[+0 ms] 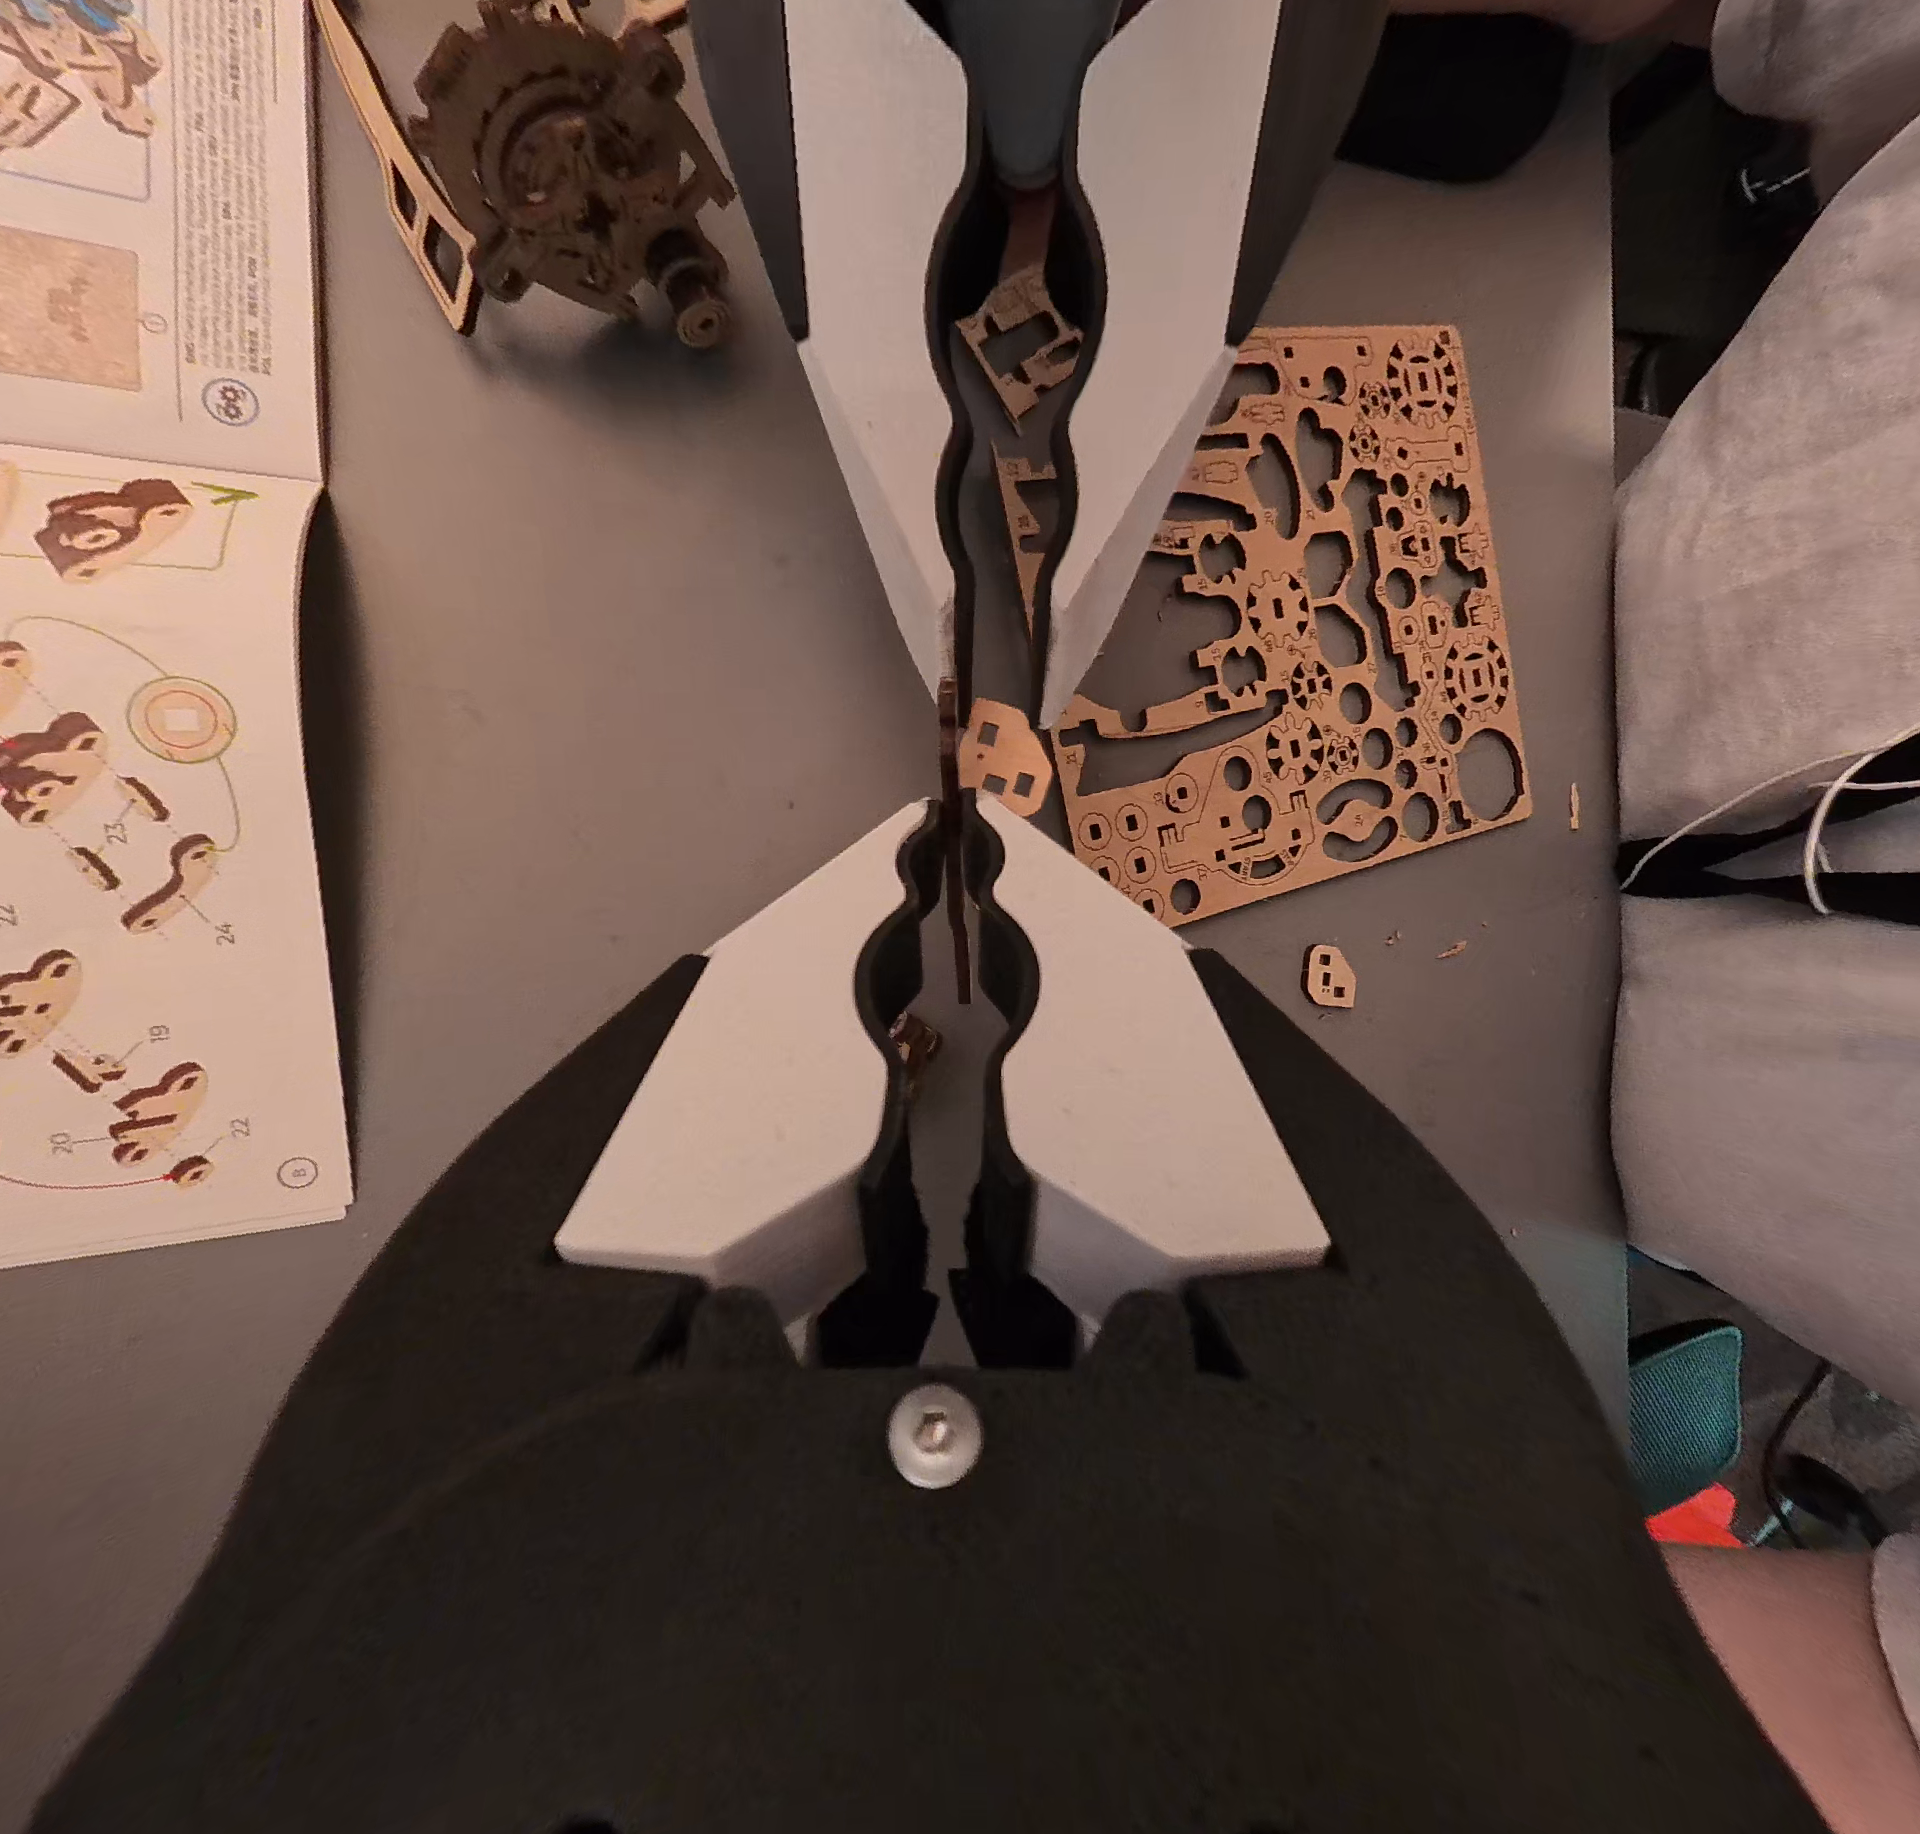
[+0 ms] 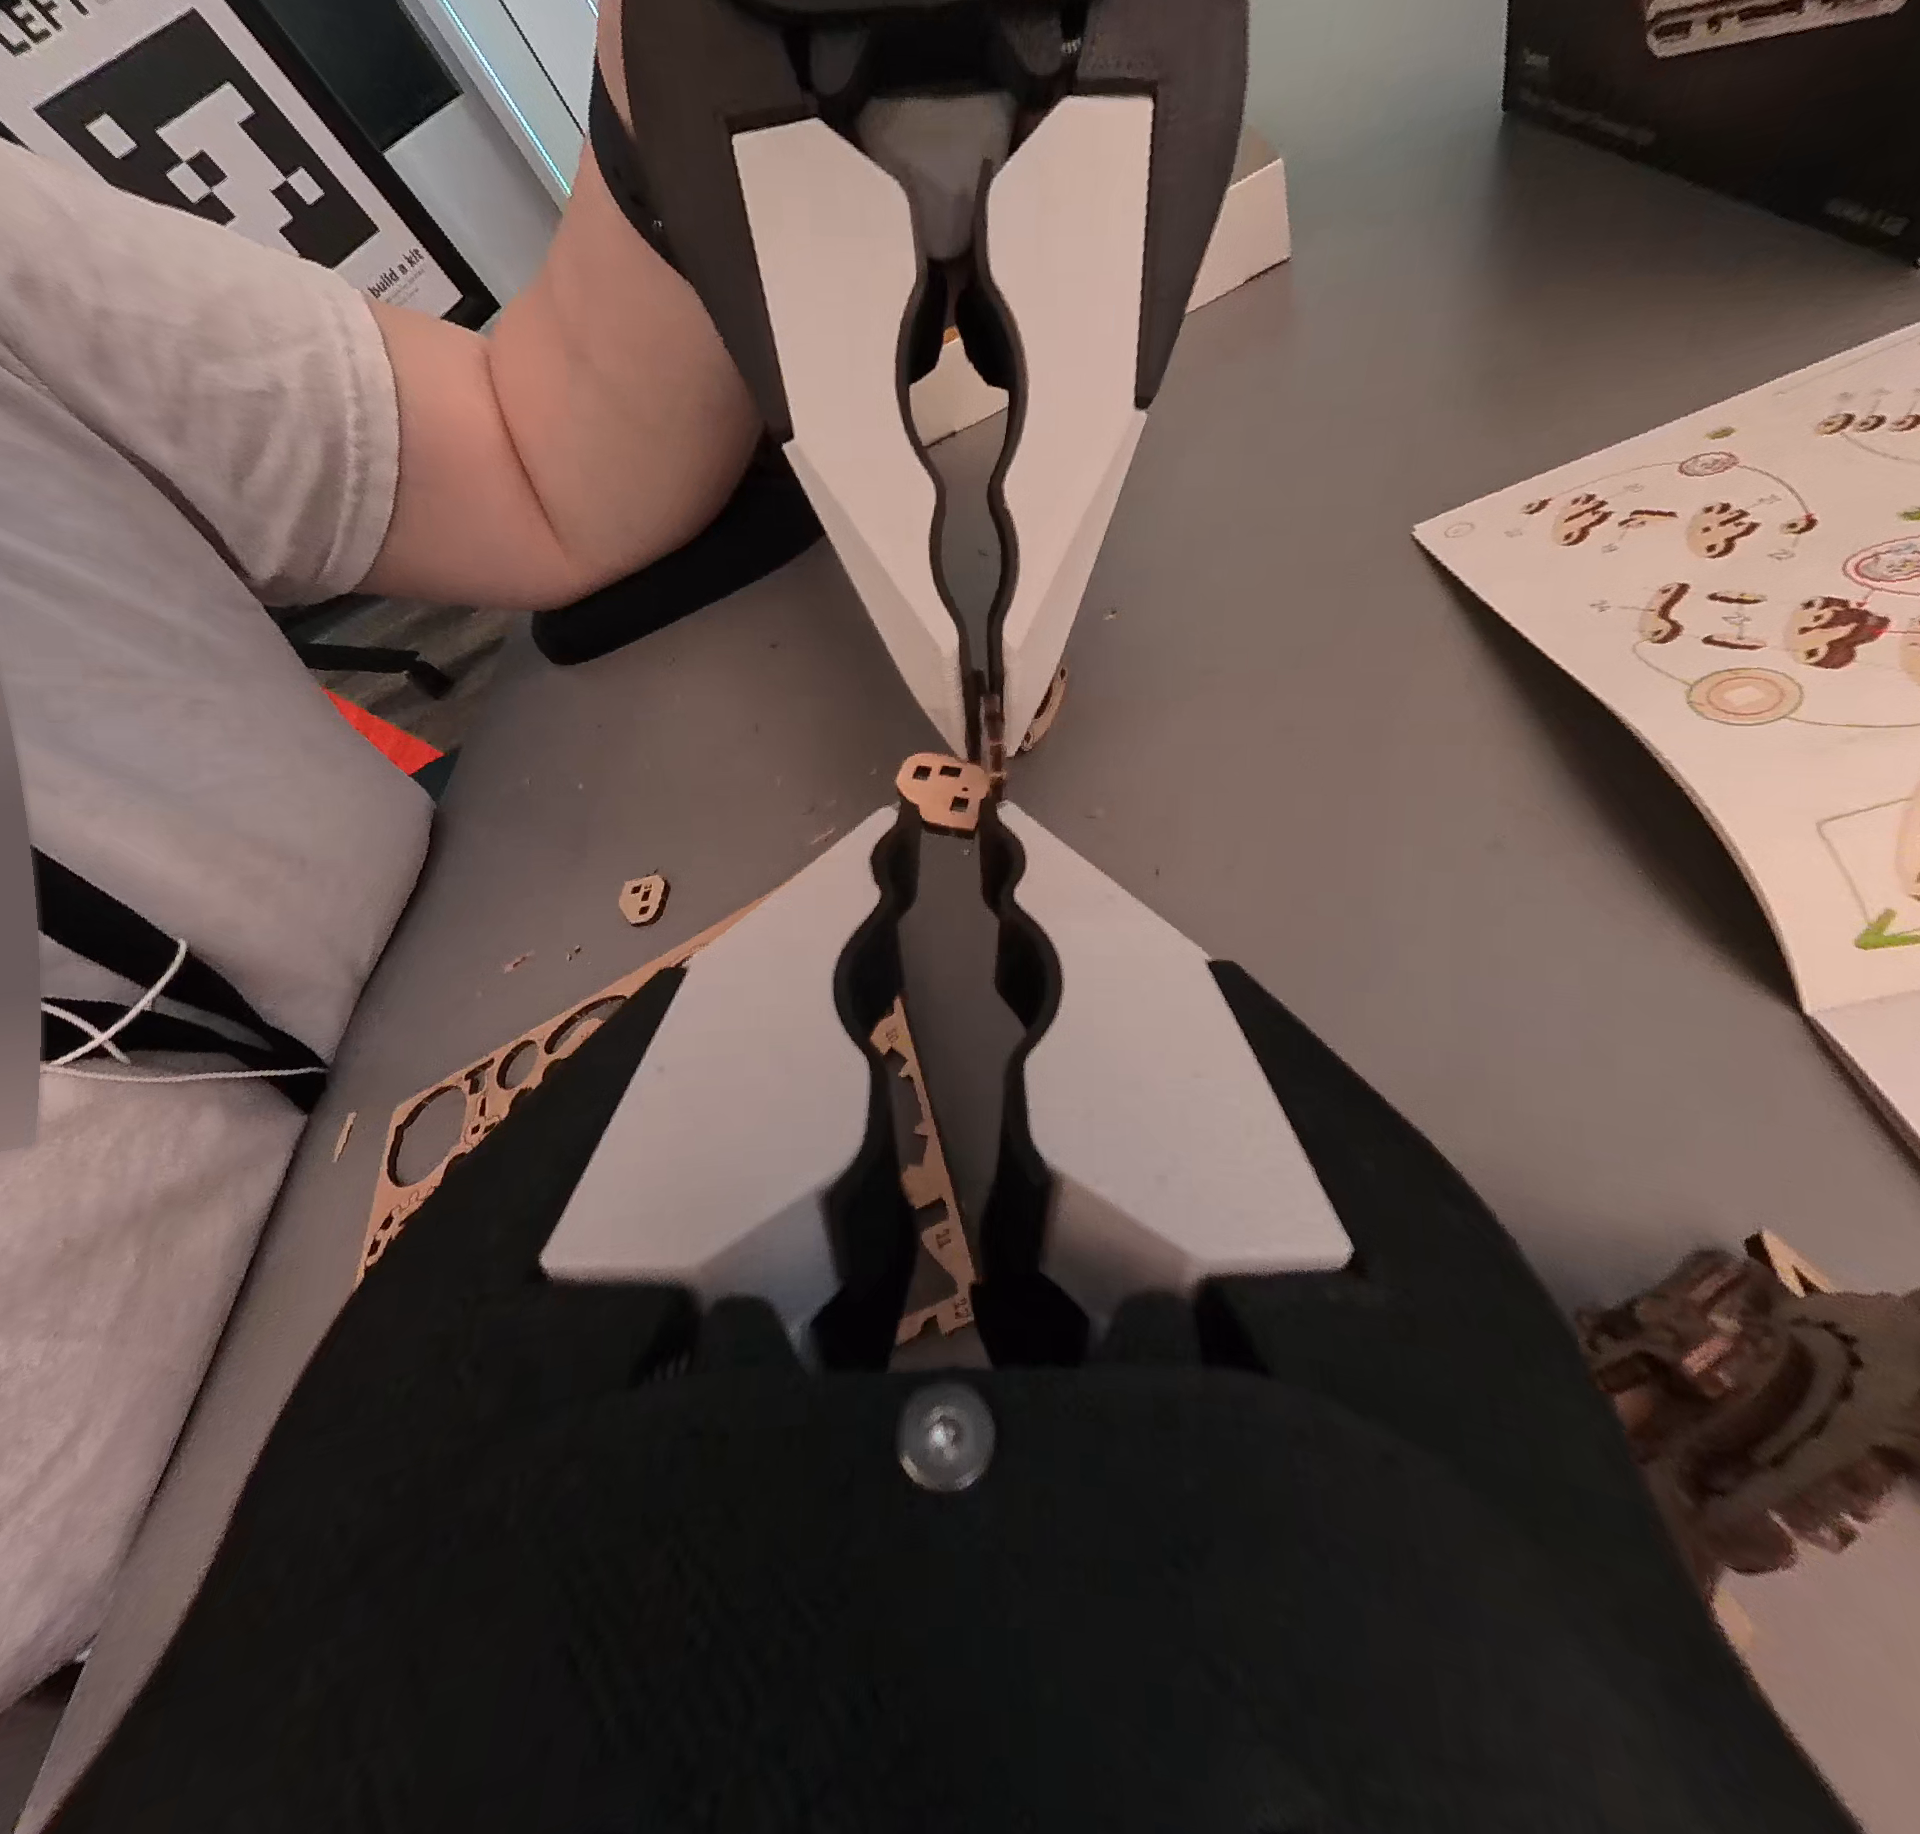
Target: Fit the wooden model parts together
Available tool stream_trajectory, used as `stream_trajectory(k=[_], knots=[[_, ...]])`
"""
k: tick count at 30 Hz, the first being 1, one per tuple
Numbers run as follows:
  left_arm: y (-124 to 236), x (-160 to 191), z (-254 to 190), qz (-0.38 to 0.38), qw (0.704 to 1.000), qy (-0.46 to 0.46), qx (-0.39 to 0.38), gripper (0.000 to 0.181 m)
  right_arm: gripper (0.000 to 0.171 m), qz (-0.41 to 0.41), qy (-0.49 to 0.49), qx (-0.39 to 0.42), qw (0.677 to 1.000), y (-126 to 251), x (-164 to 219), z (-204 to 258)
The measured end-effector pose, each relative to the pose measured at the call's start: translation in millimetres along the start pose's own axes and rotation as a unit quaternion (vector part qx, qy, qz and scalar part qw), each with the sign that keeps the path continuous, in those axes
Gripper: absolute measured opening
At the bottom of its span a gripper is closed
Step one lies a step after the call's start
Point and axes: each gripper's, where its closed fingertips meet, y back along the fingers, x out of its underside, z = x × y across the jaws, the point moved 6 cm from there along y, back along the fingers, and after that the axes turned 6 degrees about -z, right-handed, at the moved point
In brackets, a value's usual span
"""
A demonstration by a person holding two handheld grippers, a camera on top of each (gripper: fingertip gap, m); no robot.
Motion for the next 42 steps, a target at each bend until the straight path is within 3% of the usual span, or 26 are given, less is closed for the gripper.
stream_trajectory(k=[16,23,33,38,42], knots=[[15.1,-10.6,-2.8,-0.073,0.996,0.019,0.038,0.000,0.009,-0.070,-0.068,-0.032,0.995,13.5,-13.1,-4.9],[19.8,-19.7,-4.7,-0.118,0.991,0.031,0.055,0.000,0.008,-0.132,-0.105,-0.065,0.984,23.5,-25.1,-4.5],[22.1,-23.8,1.1,-0.156,0.982,0.070,0.075,0.000,0.008,-0.160,-0.173,-0.099,0.967,27.9,-27.0,-9.3],[30.7,-28.3,8.1,-0.209,0.966,0.113,0.098,0.000,0.008,-0.182,-0.215,-0.114,0.953,31.9,-28.0,-14.7],[38.5,-28.4,6.1,-0.236,0.950,0.131,0.157,0.000,0.008,-0.206,-0.171,-0.123,0.956,37.8,-37.0,-8.2]])
